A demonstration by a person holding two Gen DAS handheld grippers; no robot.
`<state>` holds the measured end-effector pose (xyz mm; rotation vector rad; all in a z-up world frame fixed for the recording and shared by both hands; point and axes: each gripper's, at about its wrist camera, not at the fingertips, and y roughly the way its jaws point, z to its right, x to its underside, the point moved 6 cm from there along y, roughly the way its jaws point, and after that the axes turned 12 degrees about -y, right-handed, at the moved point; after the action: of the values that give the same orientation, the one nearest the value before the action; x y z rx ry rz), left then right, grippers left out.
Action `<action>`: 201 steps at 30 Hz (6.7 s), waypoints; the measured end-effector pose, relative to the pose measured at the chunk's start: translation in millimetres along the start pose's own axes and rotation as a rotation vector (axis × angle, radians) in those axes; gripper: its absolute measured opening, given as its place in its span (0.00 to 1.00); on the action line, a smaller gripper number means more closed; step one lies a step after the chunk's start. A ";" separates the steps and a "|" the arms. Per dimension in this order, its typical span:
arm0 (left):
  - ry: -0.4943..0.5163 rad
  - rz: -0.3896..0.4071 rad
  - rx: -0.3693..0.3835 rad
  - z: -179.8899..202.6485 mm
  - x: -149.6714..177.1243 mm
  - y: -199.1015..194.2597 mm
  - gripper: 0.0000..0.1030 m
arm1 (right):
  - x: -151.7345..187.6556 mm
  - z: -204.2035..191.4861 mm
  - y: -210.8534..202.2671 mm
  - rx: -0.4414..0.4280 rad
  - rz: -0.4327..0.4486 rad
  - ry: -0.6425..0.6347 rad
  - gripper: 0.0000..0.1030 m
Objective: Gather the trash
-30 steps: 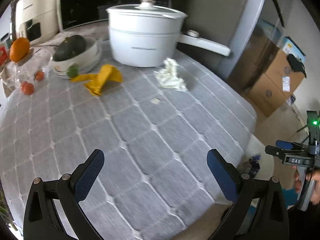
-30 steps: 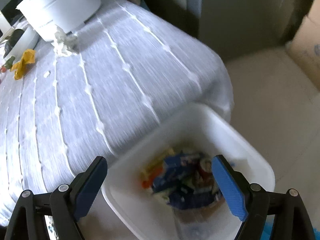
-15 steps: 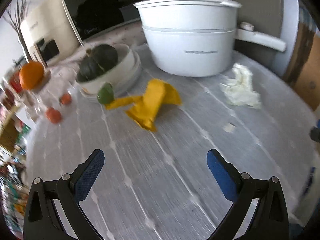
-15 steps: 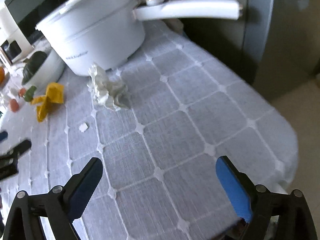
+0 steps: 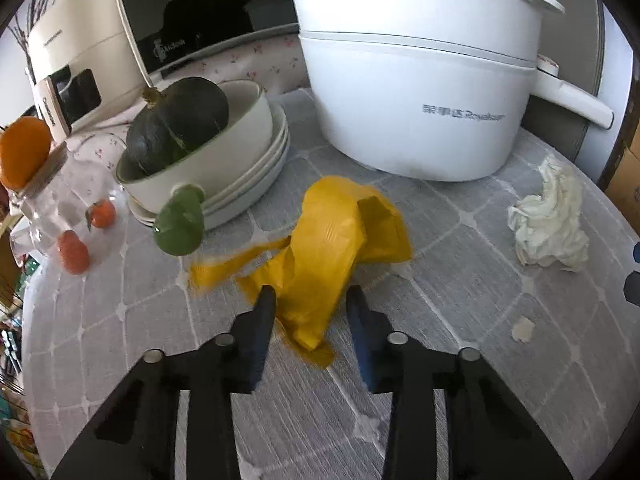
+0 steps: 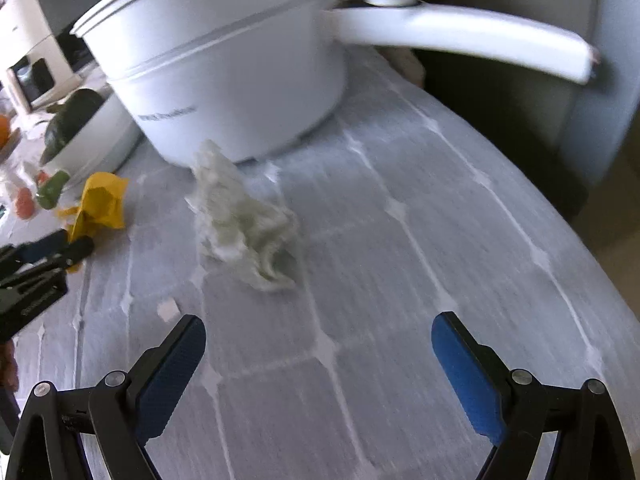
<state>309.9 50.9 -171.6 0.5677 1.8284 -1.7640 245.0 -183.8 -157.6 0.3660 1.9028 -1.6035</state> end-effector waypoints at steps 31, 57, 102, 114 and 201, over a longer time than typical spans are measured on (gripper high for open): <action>-0.167 -0.024 0.247 21.3 7.1 -82.8 0.08 | -26.1 -24.9 0.4 -0.061 0.055 -0.046 0.40; 0.124 -0.092 0.589 155.4 115.0 -236.0 0.09 | 126.1 75.4 -187.2 0.136 -0.114 0.080 0.40; 0.030 -0.227 0.400 188.0 204.2 -218.8 1.00 | 202.9 115.7 -217.8 0.164 -0.172 0.321 1.00; -0.119 -0.050 0.238 103.5 190.6 -248.8 1.00 | 170.0 48.7 -247.5 0.242 0.051 0.101 1.00; -0.212 0.186 0.011 37.3 162.7 -276.2 1.00 | 113.5 -32.8 -213.0 0.253 0.230 -0.071 1.00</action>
<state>13.2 -12.5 -61.6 0.5154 1.5710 -1.6439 26.3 -220.3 -56.8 0.6029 1.5465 -1.6784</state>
